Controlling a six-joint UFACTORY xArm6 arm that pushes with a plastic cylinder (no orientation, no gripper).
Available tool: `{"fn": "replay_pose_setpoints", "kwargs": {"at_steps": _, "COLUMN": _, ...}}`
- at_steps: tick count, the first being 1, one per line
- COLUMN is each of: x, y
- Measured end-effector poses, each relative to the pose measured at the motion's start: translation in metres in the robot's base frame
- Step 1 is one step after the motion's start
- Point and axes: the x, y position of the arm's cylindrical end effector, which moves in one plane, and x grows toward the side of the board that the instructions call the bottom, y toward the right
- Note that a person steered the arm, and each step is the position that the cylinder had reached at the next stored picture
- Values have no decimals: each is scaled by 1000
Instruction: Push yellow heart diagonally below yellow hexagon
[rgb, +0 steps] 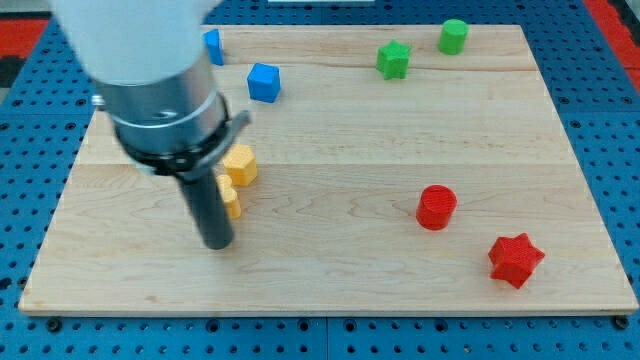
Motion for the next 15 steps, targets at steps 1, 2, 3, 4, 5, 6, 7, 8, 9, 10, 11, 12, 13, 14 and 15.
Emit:
{"fn": "replay_pose_setpoints", "kwargs": {"at_steps": 1, "x": -9, "y": 40}}
{"fn": "replay_pose_setpoints", "kwargs": {"at_steps": 2, "x": -34, "y": -15}}
{"fn": "replay_pose_setpoints", "kwargs": {"at_steps": 3, "x": -37, "y": -40}}
{"fn": "replay_pose_setpoints", "kwargs": {"at_steps": 4, "x": -37, "y": -32}}
{"fn": "replay_pose_setpoints", "kwargs": {"at_steps": 5, "x": -44, "y": -30}}
{"fn": "replay_pose_setpoints", "kwargs": {"at_steps": 6, "x": -44, "y": -38}}
{"fn": "replay_pose_setpoints", "kwargs": {"at_steps": 7, "x": -53, "y": -38}}
{"fn": "replay_pose_setpoints", "kwargs": {"at_steps": 8, "x": -54, "y": -35}}
{"fn": "replay_pose_setpoints", "kwargs": {"at_steps": 9, "x": -65, "y": -32}}
{"fn": "replay_pose_setpoints", "kwargs": {"at_steps": 10, "x": -71, "y": -27}}
{"fn": "replay_pose_setpoints", "kwargs": {"at_steps": 11, "x": -20, "y": -47}}
{"fn": "replay_pose_setpoints", "kwargs": {"at_steps": 12, "x": 19, "y": -135}}
{"fn": "replay_pose_setpoints", "kwargs": {"at_steps": 13, "x": -32, "y": -170}}
{"fn": "replay_pose_setpoints", "kwargs": {"at_steps": 14, "x": -70, "y": -164}}
{"fn": "replay_pose_setpoints", "kwargs": {"at_steps": 15, "x": -70, "y": -127}}
